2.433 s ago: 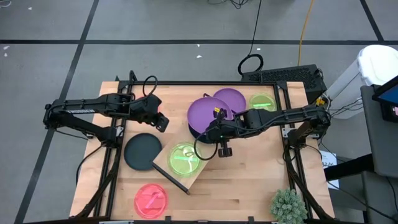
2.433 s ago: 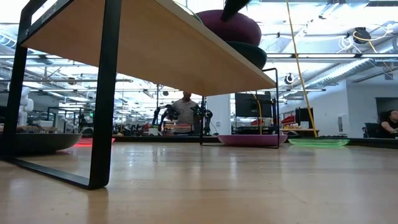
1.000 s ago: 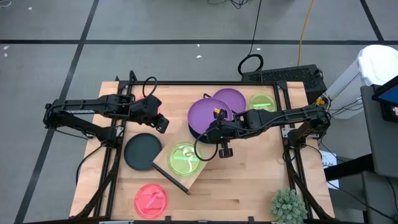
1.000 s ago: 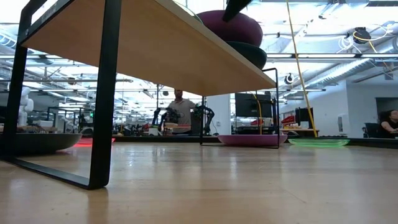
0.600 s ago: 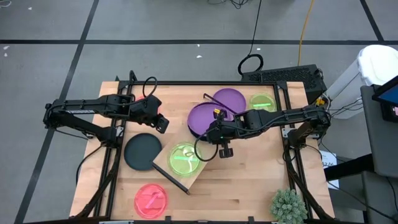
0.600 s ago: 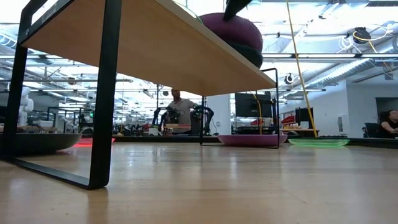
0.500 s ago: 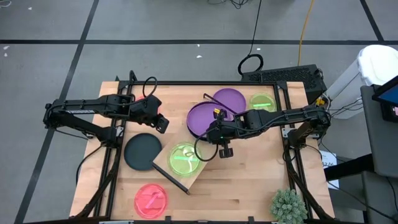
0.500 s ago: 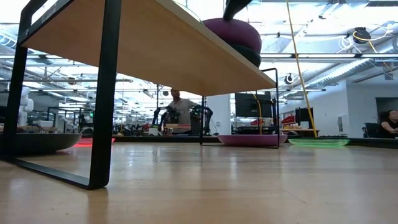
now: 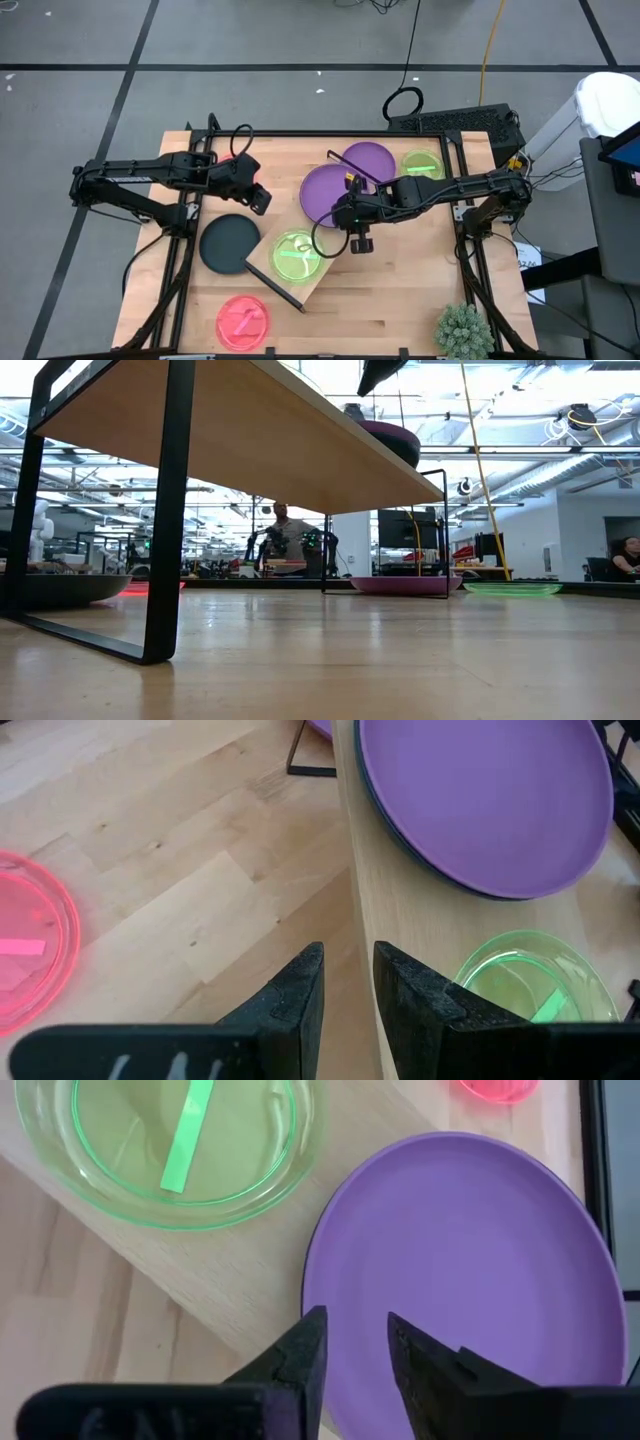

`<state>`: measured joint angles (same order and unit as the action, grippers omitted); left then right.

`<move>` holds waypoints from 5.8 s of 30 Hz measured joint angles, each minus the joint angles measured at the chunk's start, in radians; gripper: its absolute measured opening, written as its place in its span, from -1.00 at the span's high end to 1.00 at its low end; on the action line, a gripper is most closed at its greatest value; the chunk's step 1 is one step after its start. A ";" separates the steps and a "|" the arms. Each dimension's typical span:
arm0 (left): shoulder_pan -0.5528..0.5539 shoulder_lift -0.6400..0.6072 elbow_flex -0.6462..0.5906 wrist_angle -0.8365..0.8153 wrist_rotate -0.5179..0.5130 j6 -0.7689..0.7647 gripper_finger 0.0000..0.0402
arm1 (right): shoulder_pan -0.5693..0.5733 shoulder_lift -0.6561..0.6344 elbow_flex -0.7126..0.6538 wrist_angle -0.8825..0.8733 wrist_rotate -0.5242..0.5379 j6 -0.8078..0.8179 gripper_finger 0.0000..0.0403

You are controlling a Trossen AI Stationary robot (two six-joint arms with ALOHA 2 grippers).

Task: Place and stack plates onto a shelf
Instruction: Stack the bottom purple plate on top of the black plate on the shelf, then stack the top pink plate on top of the green plate on the shelf

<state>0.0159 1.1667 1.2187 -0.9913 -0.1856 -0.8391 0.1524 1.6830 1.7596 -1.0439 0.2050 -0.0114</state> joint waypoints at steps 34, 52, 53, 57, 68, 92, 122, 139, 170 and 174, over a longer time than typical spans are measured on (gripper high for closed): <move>-0.045 0.000 0.000 -0.001 -0.027 -0.013 0.53 | -0.169 -0.017 -0.286 0.309 -0.100 0.261 1.00; -0.045 0.000 0.000 0.000 -0.048 -0.003 0.53 | -0.226 -0.135 -0.389 0.279 0.030 0.287 1.00; -0.045 0.000 0.000 0.000 -0.049 -0.005 0.53 | -0.226 -0.136 -0.398 0.287 0.030 0.292 1.00; -0.045 0.000 0.000 0.000 -0.049 -0.014 0.53 | -0.222 -0.140 -0.418 0.293 0.030 0.286 1.00; -0.045 0.000 0.000 0.000 -0.049 -0.021 0.53 | -0.216 -0.165 -0.422 0.287 0.002 0.300 1.00; 0.040 0.000 0.000 -0.035 0.146 0.002 0.53 | -0.189 -0.501 -0.422 0.358 -0.054 0.444 1.00; 0.314 0.000 -0.260 -0.317 0.353 0.360 0.47 | 0.195 -0.552 -0.684 0.897 0.027 0.846 1.00; 0.325 0.000 -0.519 -0.173 0.307 0.437 -0.05 | 0.230 -0.557 -0.702 0.896 0.027 0.860 1.00; 0.402 0.011 -0.531 0.152 0.152 0.351 -0.05 | 0.229 -0.557 -0.702 0.832 0.029 0.837 1.00; 0.435 0.053 -0.531 0.182 0.094 0.415 -0.05 | 0.229 -0.557 -0.702 0.822 0.030 0.837 1.00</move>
<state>0.4510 1.2200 0.6876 -0.8091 -0.0916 -0.4236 0.3811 1.1259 1.0580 -0.2218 0.2348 0.8257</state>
